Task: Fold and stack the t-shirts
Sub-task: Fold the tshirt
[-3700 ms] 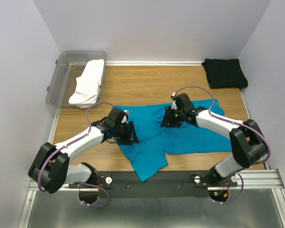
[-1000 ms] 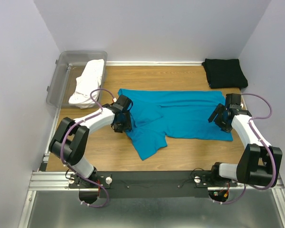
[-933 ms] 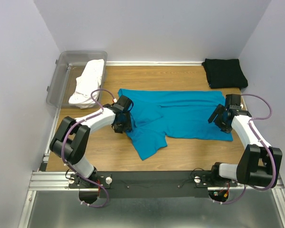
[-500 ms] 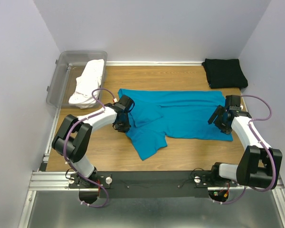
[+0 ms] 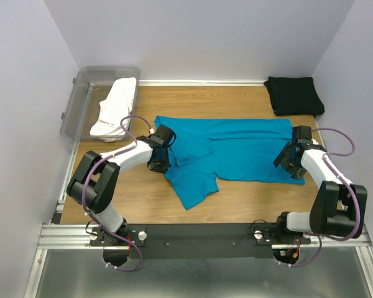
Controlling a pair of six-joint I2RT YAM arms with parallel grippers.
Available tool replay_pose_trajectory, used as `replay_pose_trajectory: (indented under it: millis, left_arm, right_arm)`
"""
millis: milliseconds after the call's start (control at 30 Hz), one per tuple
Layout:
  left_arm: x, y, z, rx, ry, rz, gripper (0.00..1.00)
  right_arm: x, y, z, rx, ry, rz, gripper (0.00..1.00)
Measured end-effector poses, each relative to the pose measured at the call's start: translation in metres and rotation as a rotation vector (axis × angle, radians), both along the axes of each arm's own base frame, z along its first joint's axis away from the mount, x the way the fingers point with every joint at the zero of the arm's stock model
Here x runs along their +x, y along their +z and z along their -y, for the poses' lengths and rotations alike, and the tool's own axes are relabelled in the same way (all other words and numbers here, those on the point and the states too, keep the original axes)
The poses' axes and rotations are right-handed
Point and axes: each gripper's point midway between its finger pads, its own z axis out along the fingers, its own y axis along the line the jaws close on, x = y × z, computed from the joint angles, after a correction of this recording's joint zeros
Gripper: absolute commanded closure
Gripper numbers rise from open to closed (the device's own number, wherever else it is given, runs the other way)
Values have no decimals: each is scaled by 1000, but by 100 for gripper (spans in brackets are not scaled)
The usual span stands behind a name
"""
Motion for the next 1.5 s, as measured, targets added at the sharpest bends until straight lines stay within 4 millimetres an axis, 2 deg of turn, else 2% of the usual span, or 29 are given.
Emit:
replay_pose_trajectory:
  millis: [133,400,600,933,1167,1500]
  left_arm:
    - [-1,0,-1,-2,-23,10,100]
    - [-7,0,-6,-3,-52,23,100]
    - [-7,1,-10,-9,-63,41,100]
    - [-8,0,-14,-20,-79,66,100]
    - [-7,0,-16,-20,-80,66,100]
    - [-7,0,-16,-24,-83,70,100]
  right_arm:
    - [-10,-11,5,-12,-36,-67,28]
    - [-26,-19,22,-26,-139,-108,41]
    - [-38,-20,37,-20,-225,-131,46]
    - [-47,-25,53,-12,-295,-152,62]
    - [-50,-29,56,-1,-310,-171,63]
    - [-45,-32,60,14,-323,-148,62]
